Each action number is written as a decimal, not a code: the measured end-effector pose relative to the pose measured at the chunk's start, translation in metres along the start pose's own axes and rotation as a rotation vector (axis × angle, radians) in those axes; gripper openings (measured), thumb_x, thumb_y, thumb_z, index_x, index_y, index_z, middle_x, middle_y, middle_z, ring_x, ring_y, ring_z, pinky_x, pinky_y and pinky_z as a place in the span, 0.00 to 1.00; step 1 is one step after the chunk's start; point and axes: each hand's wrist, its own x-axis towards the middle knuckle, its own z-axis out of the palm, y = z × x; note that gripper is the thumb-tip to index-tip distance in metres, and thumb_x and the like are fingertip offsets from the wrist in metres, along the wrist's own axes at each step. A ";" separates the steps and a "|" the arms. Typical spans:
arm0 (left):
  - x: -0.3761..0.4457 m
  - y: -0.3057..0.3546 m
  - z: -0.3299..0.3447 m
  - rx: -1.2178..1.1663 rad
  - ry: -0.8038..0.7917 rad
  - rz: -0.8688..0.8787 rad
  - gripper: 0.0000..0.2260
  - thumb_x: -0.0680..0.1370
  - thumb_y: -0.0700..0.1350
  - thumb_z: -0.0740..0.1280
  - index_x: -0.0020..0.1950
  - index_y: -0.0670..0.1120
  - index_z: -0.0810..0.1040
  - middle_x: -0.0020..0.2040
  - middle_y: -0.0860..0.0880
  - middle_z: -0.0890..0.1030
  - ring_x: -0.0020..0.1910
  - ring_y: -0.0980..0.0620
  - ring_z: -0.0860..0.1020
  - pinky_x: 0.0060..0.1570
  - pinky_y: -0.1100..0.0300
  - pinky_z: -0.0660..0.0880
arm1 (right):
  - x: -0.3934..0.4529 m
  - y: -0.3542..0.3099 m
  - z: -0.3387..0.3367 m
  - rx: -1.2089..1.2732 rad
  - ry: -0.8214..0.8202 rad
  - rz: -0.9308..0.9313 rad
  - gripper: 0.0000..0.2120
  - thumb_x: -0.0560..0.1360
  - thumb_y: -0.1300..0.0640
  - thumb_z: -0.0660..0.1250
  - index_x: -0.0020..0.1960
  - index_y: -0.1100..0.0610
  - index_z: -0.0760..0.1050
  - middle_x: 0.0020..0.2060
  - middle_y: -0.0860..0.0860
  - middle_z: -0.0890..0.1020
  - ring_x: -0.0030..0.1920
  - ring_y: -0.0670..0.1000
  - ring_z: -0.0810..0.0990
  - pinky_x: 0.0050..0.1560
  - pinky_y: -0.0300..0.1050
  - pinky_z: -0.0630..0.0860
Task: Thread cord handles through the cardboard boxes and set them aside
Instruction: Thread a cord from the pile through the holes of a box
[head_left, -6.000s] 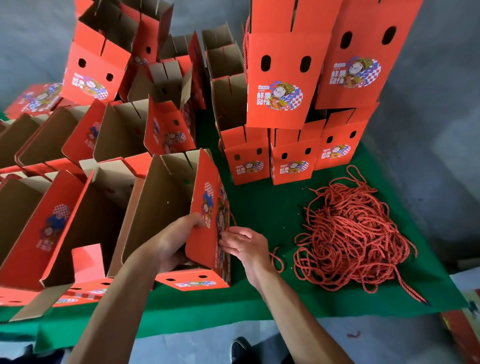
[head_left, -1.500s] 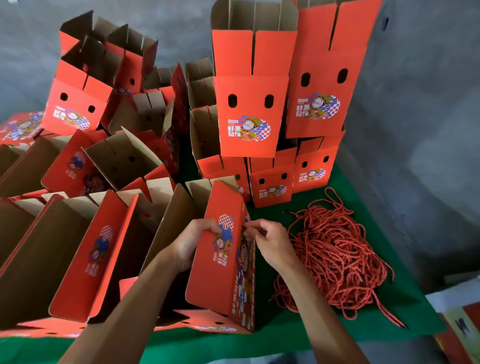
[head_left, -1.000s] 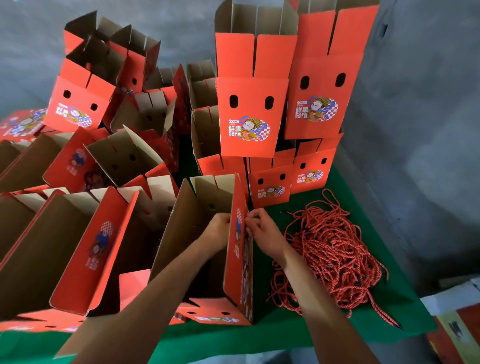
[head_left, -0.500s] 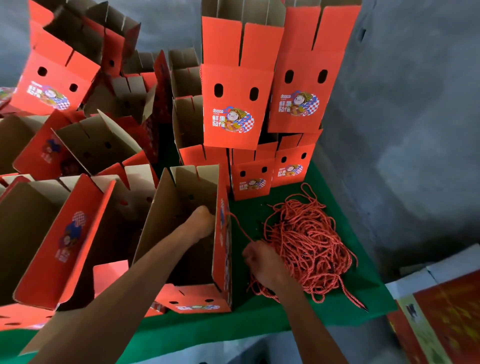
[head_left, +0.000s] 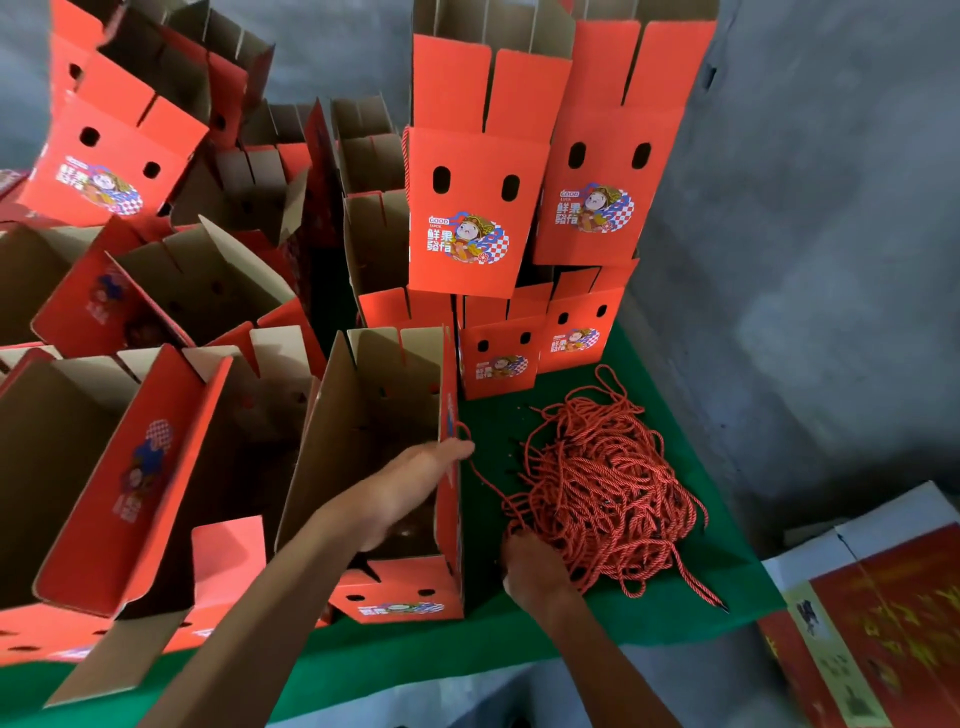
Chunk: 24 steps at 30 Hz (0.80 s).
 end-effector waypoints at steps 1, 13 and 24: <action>-0.001 -0.005 -0.003 -0.035 0.004 -0.026 0.13 0.81 0.64 0.62 0.59 0.59 0.75 0.52 0.55 0.86 0.54 0.53 0.83 0.51 0.54 0.77 | 0.000 0.001 -0.002 -0.007 0.010 -0.020 0.09 0.77 0.66 0.66 0.56 0.63 0.80 0.58 0.58 0.81 0.56 0.58 0.82 0.57 0.51 0.81; -0.022 -0.026 -0.049 -0.206 0.062 0.004 0.30 0.73 0.75 0.60 0.68 0.60 0.75 0.57 0.50 0.86 0.55 0.47 0.86 0.46 0.50 0.83 | -0.028 -0.037 -0.075 0.779 0.202 -0.208 0.03 0.81 0.49 0.68 0.50 0.46 0.80 0.43 0.34 0.83 0.45 0.37 0.81 0.44 0.29 0.75; -0.026 -0.030 -0.053 -0.237 0.060 0.025 0.28 0.72 0.76 0.60 0.65 0.62 0.75 0.56 0.53 0.87 0.55 0.50 0.86 0.44 0.52 0.84 | -0.021 -0.055 -0.084 0.843 0.207 -0.238 0.07 0.85 0.47 0.61 0.53 0.48 0.75 0.41 0.44 0.81 0.38 0.42 0.79 0.36 0.39 0.75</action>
